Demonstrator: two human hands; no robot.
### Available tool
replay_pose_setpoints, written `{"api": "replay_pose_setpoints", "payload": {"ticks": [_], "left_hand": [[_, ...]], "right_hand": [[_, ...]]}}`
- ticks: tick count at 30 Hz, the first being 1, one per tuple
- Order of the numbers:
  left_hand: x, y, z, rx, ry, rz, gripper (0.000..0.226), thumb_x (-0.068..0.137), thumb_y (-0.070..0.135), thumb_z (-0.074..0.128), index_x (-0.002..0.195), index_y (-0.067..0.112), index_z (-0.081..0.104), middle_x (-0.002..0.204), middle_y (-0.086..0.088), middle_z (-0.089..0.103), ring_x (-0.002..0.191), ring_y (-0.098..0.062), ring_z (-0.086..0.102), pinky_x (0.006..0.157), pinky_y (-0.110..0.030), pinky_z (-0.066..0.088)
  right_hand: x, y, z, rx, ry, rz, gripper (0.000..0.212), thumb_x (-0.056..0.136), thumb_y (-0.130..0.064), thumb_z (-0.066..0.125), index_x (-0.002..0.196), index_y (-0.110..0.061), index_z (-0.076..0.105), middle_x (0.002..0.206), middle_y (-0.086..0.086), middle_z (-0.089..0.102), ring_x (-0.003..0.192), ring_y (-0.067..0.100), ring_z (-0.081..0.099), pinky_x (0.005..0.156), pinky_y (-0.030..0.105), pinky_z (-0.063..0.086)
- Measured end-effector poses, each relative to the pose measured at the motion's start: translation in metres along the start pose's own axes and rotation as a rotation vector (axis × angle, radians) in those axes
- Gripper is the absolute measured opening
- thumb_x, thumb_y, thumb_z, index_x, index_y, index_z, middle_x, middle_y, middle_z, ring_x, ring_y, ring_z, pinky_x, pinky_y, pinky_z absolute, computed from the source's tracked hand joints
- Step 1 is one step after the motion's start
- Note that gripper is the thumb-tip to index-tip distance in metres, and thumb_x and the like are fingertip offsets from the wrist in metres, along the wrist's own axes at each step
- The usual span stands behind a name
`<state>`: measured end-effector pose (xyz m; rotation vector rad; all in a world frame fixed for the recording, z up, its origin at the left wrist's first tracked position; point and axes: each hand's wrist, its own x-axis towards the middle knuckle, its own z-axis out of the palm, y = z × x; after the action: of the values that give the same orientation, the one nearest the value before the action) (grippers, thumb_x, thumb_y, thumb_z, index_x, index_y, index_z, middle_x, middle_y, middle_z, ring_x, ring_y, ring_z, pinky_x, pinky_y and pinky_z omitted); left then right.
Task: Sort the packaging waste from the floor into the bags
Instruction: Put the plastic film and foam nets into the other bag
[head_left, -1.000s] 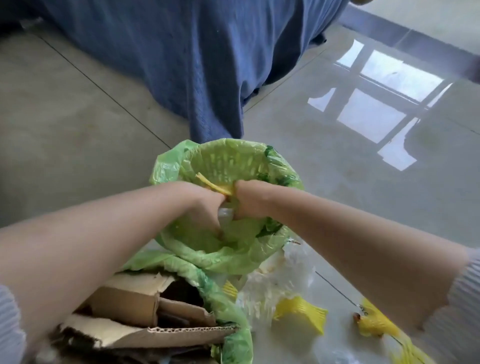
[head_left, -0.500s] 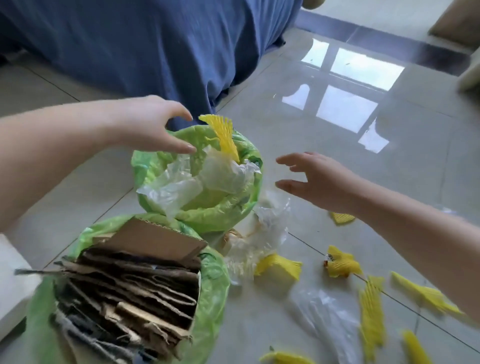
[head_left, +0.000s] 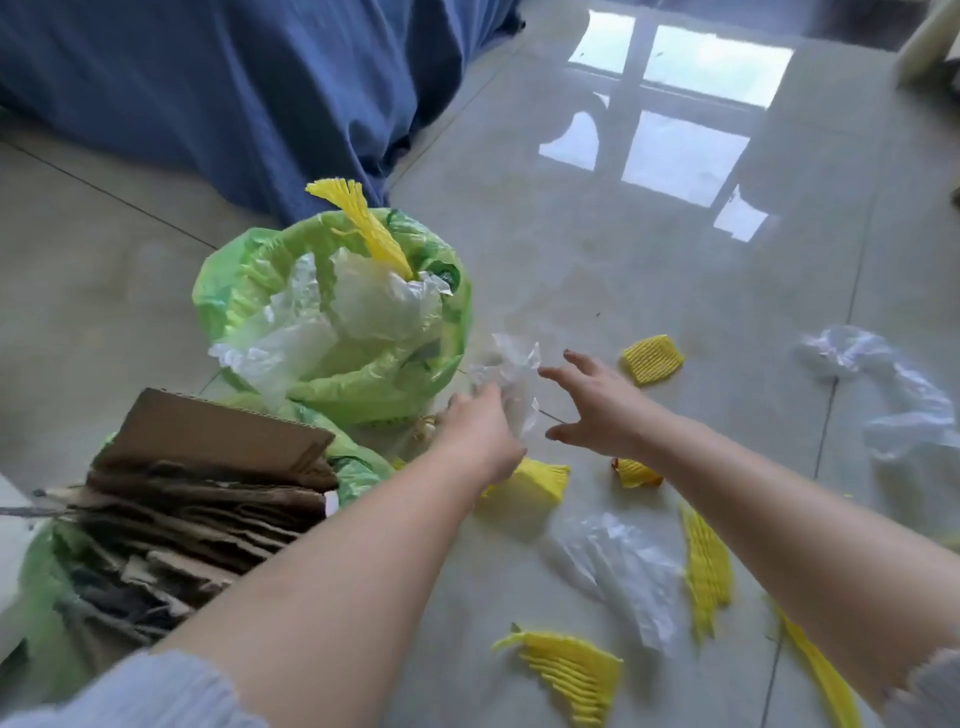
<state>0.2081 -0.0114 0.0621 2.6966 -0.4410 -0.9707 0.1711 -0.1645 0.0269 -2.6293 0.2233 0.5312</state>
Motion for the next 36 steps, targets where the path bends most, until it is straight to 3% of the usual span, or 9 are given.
{"api": "replay_pose_setpoints", "payload": {"ticks": [4,7,12,15,19,23,27,30,36], "left_hand": [[0.026,-0.033,0.035,0.169,-0.038,-0.129,0.079,0.085,0.010,0.051,0.147,0.026,0.005,0.154,-0.017,0.000,0.141,-0.039,0.008,0.111,-0.045,0.026],[0.047,-0.042,0.038,0.504,-0.098,-0.002,0.100,0.080,-0.003,0.051,0.145,0.036,-0.015,0.153,-0.008,-0.028,0.144,-0.034,-0.011,0.107,-0.052,0.032],[0.088,-0.035,0.045,1.145,-0.105,0.408,0.092,0.091,0.021,0.051,0.143,0.029,-0.024,0.152,-0.015,-0.029,0.141,-0.034,-0.022,0.111,-0.058,0.012],[0.101,-0.030,0.055,1.223,-0.209,0.423,0.093,0.089,0.025,0.053,0.145,0.026,-0.022,0.154,-0.017,-0.021,0.143,-0.032,-0.017,0.113,-0.058,0.005],[0.108,-0.039,0.065,1.190,-0.253,0.387,0.096,0.085,0.024,0.057,0.146,0.029,-0.017,0.154,-0.019,-0.004,0.144,-0.033,0.002,0.115,-0.053,0.008],[0.115,-0.050,0.060,1.081,-0.208,0.537,0.059,0.083,0.018,0.048,0.137,0.020,0.024,0.130,-0.012,0.036,0.122,-0.031,0.039,0.096,-0.037,0.035],[0.118,-0.061,0.059,0.716,-0.255,0.464,0.015,0.079,0.020,0.053,0.090,0.022,0.043,0.095,-0.001,0.052,0.093,-0.026,0.056,0.069,-0.031,0.040],[0.126,-0.059,0.052,0.455,-0.145,0.411,0.023,0.077,0.018,0.057,0.069,0.024,0.036,0.072,0.007,0.046,0.078,-0.024,0.053,0.063,-0.029,0.037],[0.140,-0.031,0.035,0.095,0.176,0.414,0.012,0.076,0.001,0.052,0.068,0.009,0.047,0.074,-0.007,0.050,0.080,-0.032,0.051,0.064,-0.034,0.037]], "right_hand": [[0.003,0.015,0.034,-0.088,-0.121,-0.058,0.090,0.076,-0.042,0.071,0.147,-0.028,0.017,0.157,0.012,0.005,0.141,0.031,0.018,0.112,0.041,0.029],[-0.006,0.026,0.064,-0.238,-0.193,-0.256,0.087,0.078,-0.037,0.070,0.146,-0.033,0.016,0.157,0.007,0.004,0.140,0.028,0.023,0.100,0.041,0.043],[-0.006,0.050,0.095,-0.340,-0.241,-0.492,0.073,0.089,-0.017,0.054,0.147,-0.035,0.013,0.154,0.009,0.016,0.121,0.033,0.044,0.075,0.043,0.052],[-0.008,0.063,0.112,-0.305,-0.167,-0.513,0.052,0.089,-0.012,0.051,0.139,-0.020,0.038,0.135,0.015,0.043,0.099,0.037,0.056,0.064,0.043,0.051],[-0.010,0.067,0.118,-0.174,-0.099,-0.494,0.029,0.077,-0.023,0.069,0.102,-0.011,0.062,0.101,0.012,0.060,0.083,0.033,0.062,0.060,0.040,0.053],[-0.001,0.073,0.098,0.011,0.125,-0.481,0.014,0.070,-0.022,0.072,0.078,-0.018,0.061,0.073,0.002,0.061,0.062,0.026,0.060,0.047,0.028,0.048],[0.006,0.073,0.072,0.113,0.196,-0.409,0.007,0.073,-0.017,0.060,0.080,-0.016,0.061,0.078,0.002,0.062,0.068,0.026,0.059,0.055,0.029,0.048],[0.010,0.085,0.056,0.239,0.293,-0.248,0.014,0.067,-0.016,0.058,0.081,-0.014,0.060,0.080,0.003,0.062,0.074,0.024,0.057,0.065,0.030,0.045],[0.031,0.153,0.003,0.408,0.591,0.295,0.030,0.078,-0.003,0.053,0.101,-0.013,0.069,0.096,0.004,0.043,0.087,0.019,0.048,0.079,0.012,0.030]]}}
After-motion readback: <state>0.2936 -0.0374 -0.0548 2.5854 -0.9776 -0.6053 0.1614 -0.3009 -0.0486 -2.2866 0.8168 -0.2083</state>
